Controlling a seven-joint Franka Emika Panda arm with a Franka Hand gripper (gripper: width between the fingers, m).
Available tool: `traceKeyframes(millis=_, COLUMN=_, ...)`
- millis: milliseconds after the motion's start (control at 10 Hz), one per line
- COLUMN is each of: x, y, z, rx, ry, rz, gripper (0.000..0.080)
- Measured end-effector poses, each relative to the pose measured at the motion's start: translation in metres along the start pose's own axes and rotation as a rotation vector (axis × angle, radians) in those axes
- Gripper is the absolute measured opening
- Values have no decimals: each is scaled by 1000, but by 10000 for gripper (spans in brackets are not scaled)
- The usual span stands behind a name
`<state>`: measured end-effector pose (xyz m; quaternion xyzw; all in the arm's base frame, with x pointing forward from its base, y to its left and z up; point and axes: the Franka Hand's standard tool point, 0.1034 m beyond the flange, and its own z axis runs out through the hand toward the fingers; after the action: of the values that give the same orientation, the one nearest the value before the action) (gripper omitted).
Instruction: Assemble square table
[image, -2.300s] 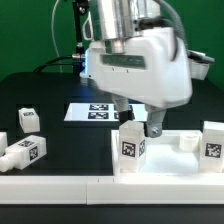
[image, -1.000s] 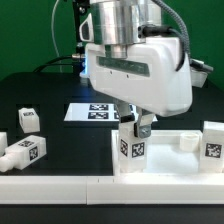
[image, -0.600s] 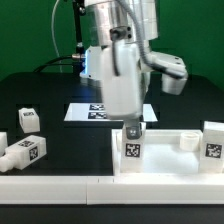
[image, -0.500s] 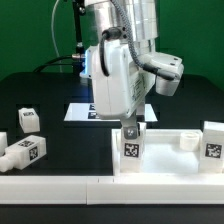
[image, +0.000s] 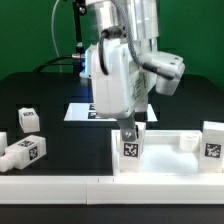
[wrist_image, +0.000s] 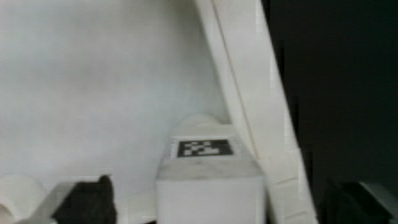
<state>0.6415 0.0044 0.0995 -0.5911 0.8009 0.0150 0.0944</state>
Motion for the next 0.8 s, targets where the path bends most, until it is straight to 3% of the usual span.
traceKeyframes(millis=200, x=-12, y=4, z=-23, rx=14, ry=-25, rz=2, gripper=638)
traceKeyframes(millis=300, x=-17, y=10, z=-24, rx=-14, ry=-30, rz=27, gripper=648)
traceKeyframes(millis=800, x=-17, y=12, z=-21, rx=-20, ry=-29, rz=20, gripper=648)
